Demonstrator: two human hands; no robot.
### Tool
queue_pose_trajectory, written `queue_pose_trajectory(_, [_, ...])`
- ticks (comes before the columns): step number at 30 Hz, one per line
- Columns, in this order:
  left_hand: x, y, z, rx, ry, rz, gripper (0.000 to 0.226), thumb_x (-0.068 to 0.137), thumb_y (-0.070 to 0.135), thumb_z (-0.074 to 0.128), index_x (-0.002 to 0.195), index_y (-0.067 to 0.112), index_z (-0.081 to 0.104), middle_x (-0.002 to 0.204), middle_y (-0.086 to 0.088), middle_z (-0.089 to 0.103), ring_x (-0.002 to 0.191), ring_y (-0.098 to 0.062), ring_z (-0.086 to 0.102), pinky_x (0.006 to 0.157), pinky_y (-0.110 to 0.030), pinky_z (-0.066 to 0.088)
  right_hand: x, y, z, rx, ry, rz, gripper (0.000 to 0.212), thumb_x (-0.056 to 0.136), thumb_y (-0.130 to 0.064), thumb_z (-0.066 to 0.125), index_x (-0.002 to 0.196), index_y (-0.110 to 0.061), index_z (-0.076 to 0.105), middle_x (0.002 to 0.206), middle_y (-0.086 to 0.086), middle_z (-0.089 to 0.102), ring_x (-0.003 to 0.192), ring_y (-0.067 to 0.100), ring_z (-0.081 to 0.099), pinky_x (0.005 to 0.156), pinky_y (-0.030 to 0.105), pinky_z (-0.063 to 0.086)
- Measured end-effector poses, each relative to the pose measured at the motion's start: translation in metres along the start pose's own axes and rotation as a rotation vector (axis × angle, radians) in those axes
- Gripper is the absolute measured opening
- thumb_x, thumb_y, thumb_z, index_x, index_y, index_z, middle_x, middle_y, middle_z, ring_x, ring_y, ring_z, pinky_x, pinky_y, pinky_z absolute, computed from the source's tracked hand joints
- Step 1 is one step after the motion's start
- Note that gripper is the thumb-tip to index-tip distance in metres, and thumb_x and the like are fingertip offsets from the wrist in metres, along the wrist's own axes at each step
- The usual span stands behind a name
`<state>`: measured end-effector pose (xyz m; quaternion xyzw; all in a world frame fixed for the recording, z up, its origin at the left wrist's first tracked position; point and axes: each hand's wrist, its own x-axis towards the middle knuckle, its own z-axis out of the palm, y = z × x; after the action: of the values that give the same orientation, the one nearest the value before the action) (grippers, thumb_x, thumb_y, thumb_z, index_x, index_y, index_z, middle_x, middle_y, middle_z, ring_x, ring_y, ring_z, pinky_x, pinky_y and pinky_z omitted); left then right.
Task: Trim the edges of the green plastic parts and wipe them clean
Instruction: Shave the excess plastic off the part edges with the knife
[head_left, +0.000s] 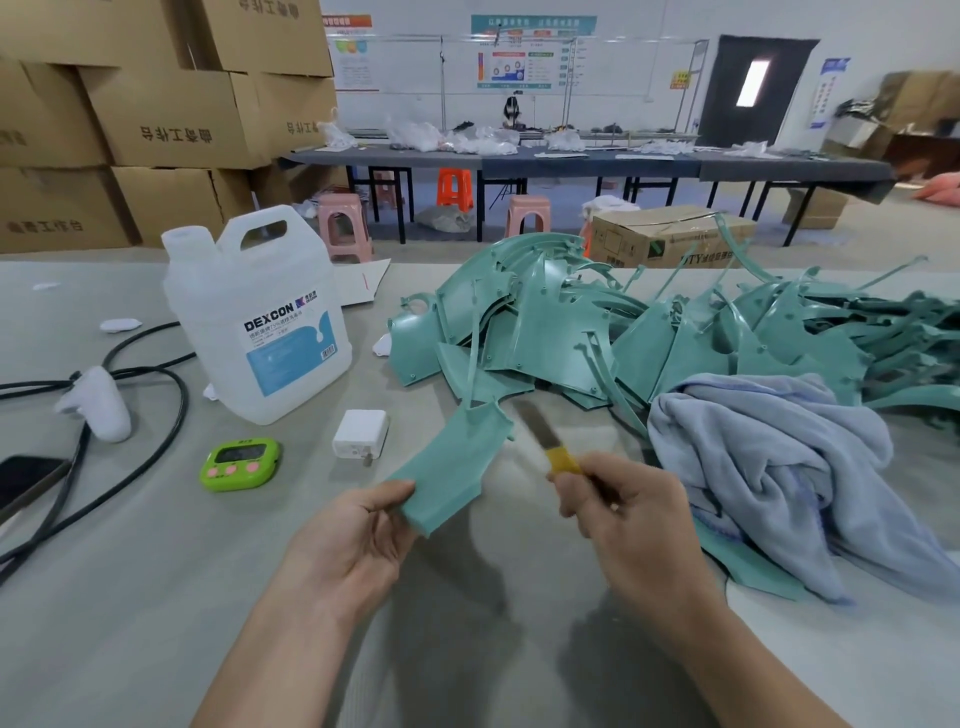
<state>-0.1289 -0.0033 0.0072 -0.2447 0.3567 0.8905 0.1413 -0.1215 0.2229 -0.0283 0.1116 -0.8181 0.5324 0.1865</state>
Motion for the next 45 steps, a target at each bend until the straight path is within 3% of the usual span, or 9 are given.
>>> queue_pose_trajectory(3, [0.000, -0.001, 0.000, 0.001, -0.017, 0.003, 0.018, 0.101, -0.006, 0.043, 0.092, -0.012, 0.057, 0.057, -0.021, 0.067, 0.029, -0.014, 0.058, 0.028, -0.018, 0.042, -0.005, -0.002, 0.008, -0.129, -0.267, -0.013, 0.023, 0.089, -0.046, 0.062, 0.083, -0.024, 0.068, 0.059, -0.001, 0.055, 0.049, 0.007, 0.039, 0.047, 0.023, 0.034])
queue_pose_trajectory(7, [0.007, -0.002, -0.006, -0.008, -0.052, 0.018, 0.021, 0.099, -0.007, 0.043, 0.109, -0.013, 0.059, 0.086, -0.025, 0.075, 0.051, -0.023, 0.072, 0.037, -0.023, 0.052, 0.009, 0.004, 0.003, -0.285, 0.028, 0.205, 0.026, 0.094, -0.028, 0.068, 0.072, -0.015, 0.067, 0.060, 0.002, 0.064, 0.048, 0.015, 0.046, 0.051, 0.032, 0.041])
queue_pose_trajectory(13, [0.023, -0.011, -0.005, -0.095, -0.058, 0.291, 0.031, 0.097, -0.010, 0.046, 0.121, 0.001, 0.062, 0.110, -0.012, 0.074, 0.078, -0.018, 0.077, 0.062, -0.028, 0.062, 0.001, -0.014, 0.007, 0.727, -0.374, 0.450, 0.013, 0.087, -0.022, 0.076, 0.080, -0.013, 0.082, 0.115, 0.001, 0.076, 0.109, 0.013, 0.068, 0.099, 0.036, 0.054])
queue_pose_trajectory(16, [0.026, -0.021, -0.001, -0.030, -0.059, 0.363, 0.035, 0.096, -0.010, 0.048, 0.124, 0.004, 0.063, 0.113, -0.011, 0.075, 0.082, -0.015, 0.076, 0.070, -0.025, 0.062, -0.004, -0.019, 0.023, 0.825, -0.406, 0.492, 0.015, 0.085, -0.022, 0.078, 0.081, -0.008, 0.081, 0.098, 0.008, 0.075, 0.098, 0.016, 0.068, 0.097, 0.034, 0.056])
queue_pose_trajectory(20, [0.025, -0.033, -0.002, 0.138, -0.063, 0.288, 0.042, 0.080, -0.009, 0.060, 0.120, 0.002, 0.066, 0.099, -0.008, 0.078, 0.079, -0.017, 0.075, 0.073, -0.029, 0.062, 0.005, -0.012, 0.023, 0.666, -0.121, 0.573, 0.023, 0.090, -0.014, 0.070, 0.070, -0.011, 0.081, 0.080, 0.003, 0.075, 0.077, 0.011, 0.064, 0.076, 0.026, 0.053])
queue_pose_trajectory(24, [0.028, -0.008, -0.013, 0.187, -0.047, 0.279, 0.025, 0.090, 0.012, 0.065, 0.115, 0.013, 0.070, 0.101, -0.005, 0.078, 0.079, -0.018, 0.073, 0.065, -0.032, 0.062, 0.016, -0.003, -0.005, 0.536, -0.256, 0.464, 0.028, 0.094, -0.006, 0.066, 0.070, -0.011, 0.080, 0.073, 0.003, 0.072, 0.066, 0.011, 0.062, 0.062, 0.018, 0.050])
queue_pose_trajectory(29, [0.027, -0.019, -0.015, 0.464, -0.091, 0.249, 0.023, 0.090, 0.017, 0.069, 0.107, 0.004, 0.076, 0.103, -0.016, 0.077, 0.092, -0.031, 0.076, 0.063, -0.034, 0.062, 0.011, -0.001, -0.009, 0.346, -0.460, 0.269, 0.011, 0.087, -0.019, 0.075, 0.081, -0.017, 0.083, 0.080, 0.001, 0.076, 0.075, 0.008, 0.064, 0.071, 0.018, 0.047])
queue_pose_trajectory(34, [0.032, -0.021, -0.012, 0.288, 0.069, 0.365, 0.016, 0.097, 0.015, 0.064, 0.104, 0.004, 0.073, 0.097, -0.012, 0.078, 0.082, -0.025, 0.077, 0.054, -0.029, 0.059, 0.014, 0.004, -0.005, 0.539, -0.084, 0.344, 0.011, 0.085, -0.024, 0.074, 0.083, -0.019, 0.084, 0.095, 0.001, 0.079, 0.084, 0.007, 0.068, 0.078, 0.020, 0.054])
queue_pose_trajectory(45, [0.037, -0.009, -0.021, 0.087, 0.064, 0.299, 0.018, 0.098, 0.013, 0.061, 0.110, 0.004, 0.070, 0.098, -0.011, 0.078, 0.078, -0.021, 0.077, 0.053, -0.028, 0.059, 0.007, 0.003, -0.004, 0.071, -0.274, 0.136, 0.019, 0.089, -0.024, 0.078, 0.093, -0.043, 0.081, 0.091, -0.012, 0.078, 0.091, 0.013, 0.073, 0.092, 0.043, 0.058])
